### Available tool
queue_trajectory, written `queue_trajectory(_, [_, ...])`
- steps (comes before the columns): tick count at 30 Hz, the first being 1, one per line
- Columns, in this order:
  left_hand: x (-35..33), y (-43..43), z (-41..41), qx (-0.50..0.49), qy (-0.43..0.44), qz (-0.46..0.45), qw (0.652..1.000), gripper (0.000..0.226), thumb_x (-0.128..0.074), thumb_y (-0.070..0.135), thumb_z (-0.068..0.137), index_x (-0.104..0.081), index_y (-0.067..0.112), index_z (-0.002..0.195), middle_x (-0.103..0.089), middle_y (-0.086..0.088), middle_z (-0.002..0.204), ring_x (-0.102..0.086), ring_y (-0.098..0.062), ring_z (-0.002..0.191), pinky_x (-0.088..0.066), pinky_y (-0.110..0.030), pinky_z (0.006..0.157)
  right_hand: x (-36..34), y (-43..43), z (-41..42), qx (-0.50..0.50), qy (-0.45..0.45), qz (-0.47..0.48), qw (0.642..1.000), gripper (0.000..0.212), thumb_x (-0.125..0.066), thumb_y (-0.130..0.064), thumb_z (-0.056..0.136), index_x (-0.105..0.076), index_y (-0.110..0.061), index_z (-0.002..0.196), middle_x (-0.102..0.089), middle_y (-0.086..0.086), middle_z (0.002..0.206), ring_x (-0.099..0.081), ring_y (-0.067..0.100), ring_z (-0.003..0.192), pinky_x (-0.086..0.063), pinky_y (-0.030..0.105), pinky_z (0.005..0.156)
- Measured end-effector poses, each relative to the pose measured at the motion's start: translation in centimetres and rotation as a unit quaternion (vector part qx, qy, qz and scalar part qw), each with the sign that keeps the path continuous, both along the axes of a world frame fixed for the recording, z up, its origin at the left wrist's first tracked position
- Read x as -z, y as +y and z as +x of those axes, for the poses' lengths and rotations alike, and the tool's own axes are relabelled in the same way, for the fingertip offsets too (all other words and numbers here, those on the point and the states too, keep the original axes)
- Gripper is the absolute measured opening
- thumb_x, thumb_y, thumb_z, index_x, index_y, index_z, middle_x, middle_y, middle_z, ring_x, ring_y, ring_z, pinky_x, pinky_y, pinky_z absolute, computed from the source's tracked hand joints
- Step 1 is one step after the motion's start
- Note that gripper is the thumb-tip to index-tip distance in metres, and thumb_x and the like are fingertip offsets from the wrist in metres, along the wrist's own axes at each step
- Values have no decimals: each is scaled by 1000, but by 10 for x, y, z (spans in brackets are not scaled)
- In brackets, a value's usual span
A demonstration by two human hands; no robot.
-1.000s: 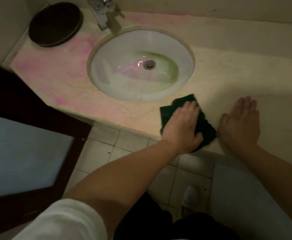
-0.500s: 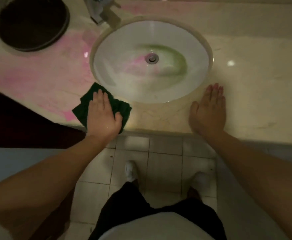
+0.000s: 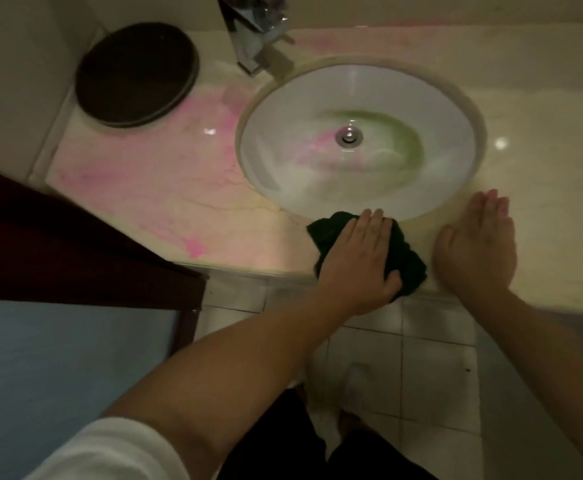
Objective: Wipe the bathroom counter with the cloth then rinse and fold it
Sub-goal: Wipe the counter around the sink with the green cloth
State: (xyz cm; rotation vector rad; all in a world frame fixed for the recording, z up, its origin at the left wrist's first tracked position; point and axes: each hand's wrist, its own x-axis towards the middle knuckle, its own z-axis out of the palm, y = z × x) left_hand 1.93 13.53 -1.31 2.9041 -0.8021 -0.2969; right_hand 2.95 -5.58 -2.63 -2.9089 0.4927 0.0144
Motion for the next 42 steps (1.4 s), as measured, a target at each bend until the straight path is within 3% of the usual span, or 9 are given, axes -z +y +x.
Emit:
queue_trajectory(4, [0,77,3,-59,-6,28,998,81,-25,49,88,-14,2,153,-12,-17,161,-7,-28,150,-4,-40,122,0,44,-9,-26,-6,2,1000,77,-28,-33,86,-16,9,149,-19,29,157,-15,40,146,-13,48,120])
queue_trajectory(9, [-1,167,-5,-163,2,117,980,81,-12,53,90,7,3,151,5,-16,162,4,-28,150,-2,-40,122,-3,144,-1,-89,13,10,996,76,-31,-33,89,-14,6,151,-14,25,159,-10,36,149,-7,44,121])
queue_trajectory(17, [2,291,35,-397,-2,43,917,86,-21,51,87,-3,-2,153,-2,-20,162,-3,-31,149,-3,-42,122,-7,261,32,-118,35,-5,992,74,-24,-35,91,-10,2,153,-8,19,162,-4,31,150,-7,42,122])
queue_trajectory(24, [1,388,113,-507,12,36,861,90,-28,50,86,-2,-6,152,-1,-24,161,-1,-34,149,-1,-43,122,-9,298,43,-76,51,-9,996,76,-23,-38,90,-9,3,153,-7,20,162,-2,31,151,-6,43,123])
queue_trajectory(26, [-1,381,126,-494,7,54,868,89,-28,50,87,-4,-8,151,-4,-26,160,-5,-37,148,-5,-45,121,-7,316,52,-81,44,-7,996,76,-24,-39,90,-9,1,153,-7,18,162,-2,31,151,-5,42,122])
queue_trajectory(30, [-4,314,121,-379,-7,64,923,88,-23,50,86,-7,-10,150,-7,-31,158,-9,-41,147,-11,-50,120,-7,325,64,-79,42,-2,996,75,-26,-38,91,-10,1,153,-10,17,162,-4,30,150,-7,42,122])
queue_trajectory(34, [-5,250,94,-239,17,22,971,86,-27,50,90,-4,-5,152,-1,-27,159,-2,-38,149,-4,-48,121,-6,323,61,-86,35,-2,996,70,-25,-33,94,-9,0,154,-11,16,162,-7,28,150,-10,41,122])
queue_trajectory(37, [-5,268,89,-182,18,13,983,86,-31,51,90,-5,-1,153,-2,-22,161,-3,-33,150,0,-43,121,-6,321,61,-91,27,9,995,69,-23,-31,93,-10,0,153,-12,16,162,-8,28,150,-12,41,122])
queue_trajectory(42, [4,360,101,-318,-12,50,947,88,-26,53,88,-4,-1,153,-5,-21,161,-4,-32,149,-5,-43,122,-6,303,49,-208,11,19,978,65,-25,-29,94,-20,-1,152,-16,15,161,-9,28,150,-12,43,122])
